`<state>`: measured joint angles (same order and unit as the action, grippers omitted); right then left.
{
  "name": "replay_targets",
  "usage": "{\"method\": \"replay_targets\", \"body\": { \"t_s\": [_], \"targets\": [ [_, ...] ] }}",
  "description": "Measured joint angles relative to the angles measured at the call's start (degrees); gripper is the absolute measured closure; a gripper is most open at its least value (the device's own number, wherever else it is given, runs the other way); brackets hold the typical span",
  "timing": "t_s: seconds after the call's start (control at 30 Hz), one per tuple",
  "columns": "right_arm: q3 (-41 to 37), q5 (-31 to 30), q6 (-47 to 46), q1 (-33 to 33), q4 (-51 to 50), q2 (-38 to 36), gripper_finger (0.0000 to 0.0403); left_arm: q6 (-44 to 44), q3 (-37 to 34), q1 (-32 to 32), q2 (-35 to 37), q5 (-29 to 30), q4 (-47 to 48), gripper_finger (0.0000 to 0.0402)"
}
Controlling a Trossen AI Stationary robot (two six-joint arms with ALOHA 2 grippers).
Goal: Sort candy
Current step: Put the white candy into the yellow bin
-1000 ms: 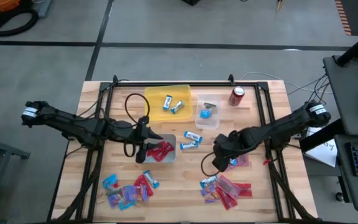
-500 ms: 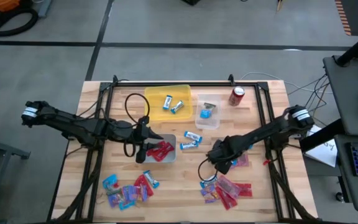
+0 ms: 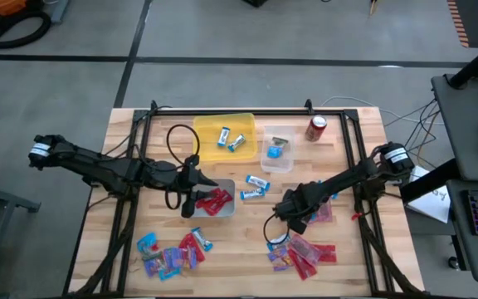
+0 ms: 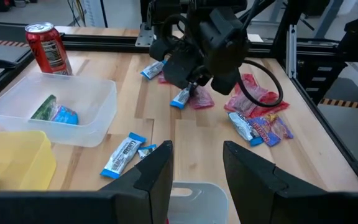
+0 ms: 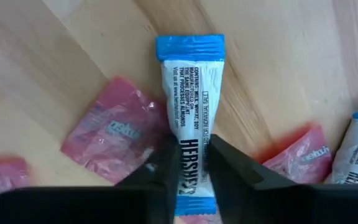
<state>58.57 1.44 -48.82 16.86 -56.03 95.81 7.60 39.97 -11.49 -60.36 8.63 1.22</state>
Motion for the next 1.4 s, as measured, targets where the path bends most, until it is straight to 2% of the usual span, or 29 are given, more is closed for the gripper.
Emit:
{"method": "replay_targets", "body": {
  "t_s": [0.13, 0.3, 0.47, 0.6, 0.73, 0.87, 1.0, 1.2, 1.4],
  "targets": [
    [-0.11, -0.3, 0.61, 0.0, 1.73, -0.02, 0.0384, 0.0, -0.01, 0.0, 0.0, 0.0, 0.01, 0.0277],
    [0.04, -0.36, 1.35, 0.0, 2.26, -0.35, 0.0389, -0.02, -0.01, 0.0, 0.0, 0.01, 0.02, 0.0277],
    [0.07, -1.89, 1.92, 0.0, 2.36, -4.04, 0.039, -0.02, -0.01, 0.0, 0.17, -0.03, 0.26, 0.0277],
    [0.07, -6.09, 1.98, 0.0, 2.63, -9.03, 0.039, -0.42, -0.01, 0.0, 0.98, -0.03, 0.23, 0.0277],
    [0.09, -14.01, 3.54, 0.0, 5.68, -14.52, 0.039, -0.46, -0.01, 0.0, 2.18, -0.05, 0.11, 0.0277],
    [-0.33, -25.98, 9.61, 0.0, 17.56, -19.03, 0.039, -1.55, -0.01, 0.0, 2.64, -0.03, -0.64, 0.0277],
    [-1.64, -34.35, 22.52, -0.34, 34.81, -20.57, 0.039, -2.57, -0.01, 0.0, 2.28, -0.03, -3.21, 0.0277],
    [-2.2, -35.56, 40.43, -4.28, 60.02, -17.47, 0.039, -2.6, -0.01, 0.0, 2.26, -0.03, -3.38, 0.0277],
    [-2.21, -35.6, 47.63, -11.88, 75.91, -10.87, 0.039, -1.9, -0.01, 0.0, 4.45, -0.05, 1.43, 0.0277]
  ]
}}
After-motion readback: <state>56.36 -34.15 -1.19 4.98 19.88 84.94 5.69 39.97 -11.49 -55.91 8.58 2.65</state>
